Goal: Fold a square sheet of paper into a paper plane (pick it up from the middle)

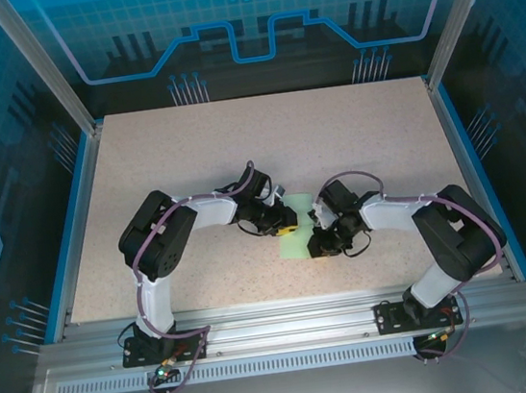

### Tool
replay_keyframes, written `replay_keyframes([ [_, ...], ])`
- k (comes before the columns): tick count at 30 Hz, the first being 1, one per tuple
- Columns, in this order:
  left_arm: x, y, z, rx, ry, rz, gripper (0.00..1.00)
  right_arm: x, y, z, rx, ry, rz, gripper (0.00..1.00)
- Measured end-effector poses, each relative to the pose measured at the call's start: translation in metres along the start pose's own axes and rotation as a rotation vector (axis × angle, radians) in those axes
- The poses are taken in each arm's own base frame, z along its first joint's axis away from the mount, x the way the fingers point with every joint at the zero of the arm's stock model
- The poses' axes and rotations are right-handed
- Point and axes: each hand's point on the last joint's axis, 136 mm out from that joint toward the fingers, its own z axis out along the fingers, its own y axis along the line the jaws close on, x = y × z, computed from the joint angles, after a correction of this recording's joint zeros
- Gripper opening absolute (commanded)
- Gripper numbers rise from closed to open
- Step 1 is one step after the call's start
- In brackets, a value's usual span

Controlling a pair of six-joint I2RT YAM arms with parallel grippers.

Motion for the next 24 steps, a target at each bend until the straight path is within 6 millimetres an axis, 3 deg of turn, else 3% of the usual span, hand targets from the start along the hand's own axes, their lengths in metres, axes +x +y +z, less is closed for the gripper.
replay_keyframes([
  [10, 0.000, 0.000, 0.000, 0.001, 0.001, 0.001, 0.26, 0.018, -0.010, -0.012, 0.011, -0.001, 0.058, 0.14],
  [13, 0.001, 0.000, 0.000, 0.000, 0.002, 0.006, 0.26, 0.021, -0.003, -0.022, 0.000, -0.015, 0.054, 0.14],
  [18, 0.001, 0.000, 0.000, 0.001, 0.005, 0.017, 0.26, 0.005, 0.017, -0.034, -0.055, -0.067, 0.030, 0.14],
  [24, 0.001, 0.000, 0.000, 0.002, 0.006, 0.017, 0.26, -0.023, 0.026, -0.022, -0.055, -0.065, 0.026, 0.15],
])
